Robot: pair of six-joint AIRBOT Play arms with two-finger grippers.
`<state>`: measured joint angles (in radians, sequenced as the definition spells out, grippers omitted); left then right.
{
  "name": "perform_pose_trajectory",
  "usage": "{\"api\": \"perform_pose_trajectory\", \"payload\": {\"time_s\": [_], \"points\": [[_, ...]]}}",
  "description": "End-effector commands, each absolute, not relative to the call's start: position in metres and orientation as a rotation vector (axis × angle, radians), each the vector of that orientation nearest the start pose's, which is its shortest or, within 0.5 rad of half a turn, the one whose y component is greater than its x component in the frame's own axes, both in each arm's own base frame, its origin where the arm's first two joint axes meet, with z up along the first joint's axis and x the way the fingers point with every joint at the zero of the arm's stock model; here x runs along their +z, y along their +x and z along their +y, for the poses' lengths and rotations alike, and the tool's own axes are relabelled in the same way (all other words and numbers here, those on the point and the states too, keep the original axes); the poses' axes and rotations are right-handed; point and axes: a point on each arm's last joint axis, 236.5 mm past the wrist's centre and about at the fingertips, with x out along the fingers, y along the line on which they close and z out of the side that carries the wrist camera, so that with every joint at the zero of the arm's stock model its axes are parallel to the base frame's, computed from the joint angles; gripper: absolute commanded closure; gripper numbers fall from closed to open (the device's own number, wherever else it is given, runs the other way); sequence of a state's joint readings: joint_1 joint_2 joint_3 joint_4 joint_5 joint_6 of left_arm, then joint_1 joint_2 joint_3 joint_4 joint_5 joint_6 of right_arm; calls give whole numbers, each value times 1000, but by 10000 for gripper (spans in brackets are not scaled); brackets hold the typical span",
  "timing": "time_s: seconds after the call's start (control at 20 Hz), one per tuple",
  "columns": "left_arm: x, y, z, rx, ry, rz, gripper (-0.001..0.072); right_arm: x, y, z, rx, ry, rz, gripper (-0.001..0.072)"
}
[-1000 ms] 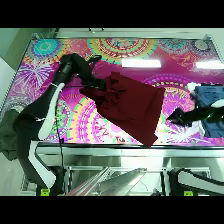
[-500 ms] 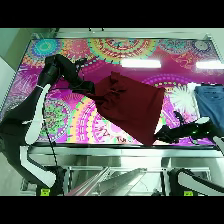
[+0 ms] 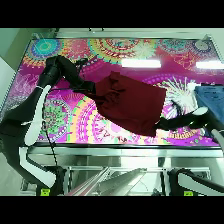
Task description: Fold the shirts.
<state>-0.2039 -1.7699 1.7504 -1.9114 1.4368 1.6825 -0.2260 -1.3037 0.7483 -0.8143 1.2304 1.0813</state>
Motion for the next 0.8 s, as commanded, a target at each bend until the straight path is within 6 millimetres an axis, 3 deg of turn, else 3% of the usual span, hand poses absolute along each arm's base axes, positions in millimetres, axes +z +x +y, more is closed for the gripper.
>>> {"api": "perform_pose_trajectory", "payload": {"time_s": [0.0, 0.1, 0.2, 0.45, 0.75], "points": [[13, 453, -163, -467, -72, 1405, 5, 6, 331, 76, 553, 512, 1339, 693], [13, 453, -163, -460, -77, 1409, 4, 47, 341, 87, 638, 463, 1286, 693], [7, 445, -162, -459, -80, 1440, 4, 70, 340, 94, 668, 406, 1246, 694], [-17, 425, -175, -499, -19, 1455, 4, 70, 336, 92, 653, 394, 1246, 694], [-51, 446, -186, -481, -37, 1422, 5, 69, 337, 92, 650, 396, 1245, 693]]}}
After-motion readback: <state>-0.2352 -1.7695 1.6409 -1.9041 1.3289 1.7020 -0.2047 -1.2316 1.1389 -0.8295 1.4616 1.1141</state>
